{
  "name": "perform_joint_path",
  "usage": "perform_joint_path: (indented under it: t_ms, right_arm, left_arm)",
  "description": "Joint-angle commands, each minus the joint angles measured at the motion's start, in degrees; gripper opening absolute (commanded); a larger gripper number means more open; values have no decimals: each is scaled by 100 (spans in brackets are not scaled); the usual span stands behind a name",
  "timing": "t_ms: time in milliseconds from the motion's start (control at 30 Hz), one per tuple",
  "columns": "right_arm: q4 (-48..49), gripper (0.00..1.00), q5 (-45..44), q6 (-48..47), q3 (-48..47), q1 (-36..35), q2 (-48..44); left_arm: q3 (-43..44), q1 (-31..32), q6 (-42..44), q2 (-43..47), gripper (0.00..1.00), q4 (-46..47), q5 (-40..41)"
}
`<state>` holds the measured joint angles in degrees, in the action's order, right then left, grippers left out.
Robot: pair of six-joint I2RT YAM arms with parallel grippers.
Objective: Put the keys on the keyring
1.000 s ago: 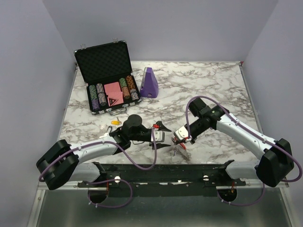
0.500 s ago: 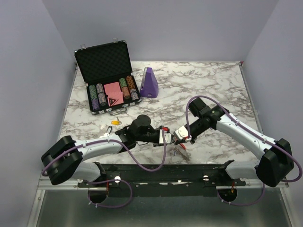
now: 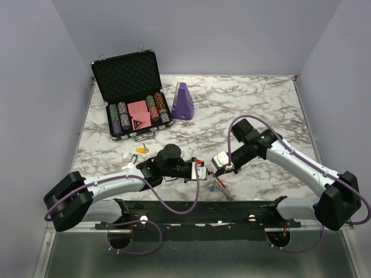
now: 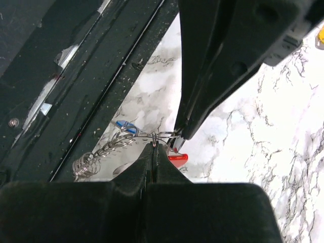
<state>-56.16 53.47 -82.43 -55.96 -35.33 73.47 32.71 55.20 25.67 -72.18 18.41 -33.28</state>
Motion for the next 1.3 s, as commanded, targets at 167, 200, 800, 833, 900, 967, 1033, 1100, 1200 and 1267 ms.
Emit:
perform_joint_path:
  t_ms: [167, 200, 800, 833, 900, 967, 1033, 1100, 1200, 1267]
  right_arm:
    - [641, 0, 339, 1711, 86, -18, -237]
    - [711, 0, 400, 1861, 94, 8, -246]
    - [1564, 0, 1402, 4234, 358, 518, -263]
    - [1651, 0, 1455, 4383, 410, 536, -263]
    - [1880, 0, 1552, 4752, 507, 562, -263]
    - [2196, 0, 1622, 5182, 604, 589, -254]
    - [2433, 0, 1657, 5491, 727, 606, -246]
    - [2618, 0, 1614, 5693, 789, 606, -246]
    - [2760, 0, 1369, 5888, 807, 598, -263]
    - [2760, 0, 1219, 5914, 789, 606, -298]
  left_arm:
    - [-678, 263, -1, 872, 0, 373, 1041]
    - [-713, 333, 17, 899, 0, 356, 1173]
    - [-1065, 1634, 570, 1242, 0, -4, 3036]
    - [-1074, 1721, 623, 1233, 0, -5, 3107]
    - [-1082, 1888, 702, 1207, 0, -22, 3283]
    - [-1074, 2038, 790, 1137, 0, -31, 3546]
    - [-1030, 2152, 887, 1040, 0, -5, 3722]
    - [-977, 2197, 905, 943, 0, 48, 3872]
    - [-977, 2206, 896, 873, 0, 293, 4074]
    - [-968, 2206, 887, 829, 0, 399, 4215]
